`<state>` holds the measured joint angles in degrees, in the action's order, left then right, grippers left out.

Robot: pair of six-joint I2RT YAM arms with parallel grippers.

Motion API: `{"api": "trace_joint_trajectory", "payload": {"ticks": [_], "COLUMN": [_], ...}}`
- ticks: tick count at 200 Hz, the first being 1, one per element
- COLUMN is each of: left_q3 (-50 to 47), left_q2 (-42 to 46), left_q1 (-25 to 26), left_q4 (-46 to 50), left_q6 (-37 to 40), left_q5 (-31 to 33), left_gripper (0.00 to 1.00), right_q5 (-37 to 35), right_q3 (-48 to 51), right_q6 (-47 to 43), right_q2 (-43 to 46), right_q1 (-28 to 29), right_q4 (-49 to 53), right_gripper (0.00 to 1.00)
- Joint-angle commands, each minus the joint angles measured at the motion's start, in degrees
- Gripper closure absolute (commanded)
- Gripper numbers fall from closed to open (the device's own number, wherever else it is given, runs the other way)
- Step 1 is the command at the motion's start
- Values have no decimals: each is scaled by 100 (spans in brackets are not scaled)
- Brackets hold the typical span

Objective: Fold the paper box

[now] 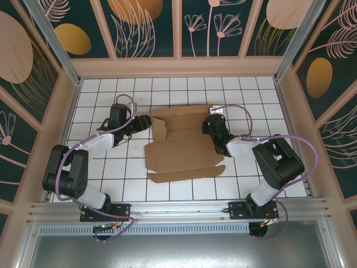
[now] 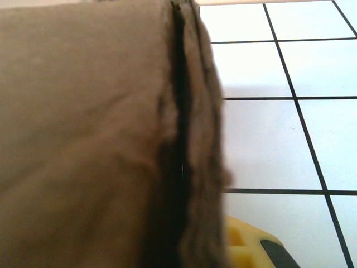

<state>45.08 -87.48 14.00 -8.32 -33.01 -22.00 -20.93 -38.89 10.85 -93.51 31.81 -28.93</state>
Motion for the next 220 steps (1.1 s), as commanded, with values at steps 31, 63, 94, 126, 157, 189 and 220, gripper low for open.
{"api": "trace_joint_trajectory", "payload": {"ticks": [31, 63, 94, 126, 157, 189, 220], "left_q3": [38, 192, 229, 186, 158, 64, -245], "left_q2": [391, 504, 618, 716, 876, 1064, 1165], "left_q1": [153, 254, 344, 404, 428, 536, 544], "left_q4": [668, 1071, 1298, 1453, 1492, 1262, 456], "left_q6": [540, 924, 1081, 1210, 1481, 1969, 2470], "left_q5": [165, 329, 424, 544, 614, 790, 1175], "left_gripper": [50, 50, 49, 50, 52, 58, 59], "right_q5": [326, 332, 318, 311, 300, 342, 438], "right_q3": [40, 14, 22, -6, -20, -22, -32], "right_q6": [86, 97, 115, 154, 163, 122, 96], "right_q2": [-395, -405, -420, -430, -388, -327, -352], "right_q1": [-11, -17, -16, -17, -17, -16, -14], "right_q4": [940, 968, 994, 1035, 1069, 1058, 1034], "right_gripper": [100, 100, 100, 100, 100, 100, 100]}}
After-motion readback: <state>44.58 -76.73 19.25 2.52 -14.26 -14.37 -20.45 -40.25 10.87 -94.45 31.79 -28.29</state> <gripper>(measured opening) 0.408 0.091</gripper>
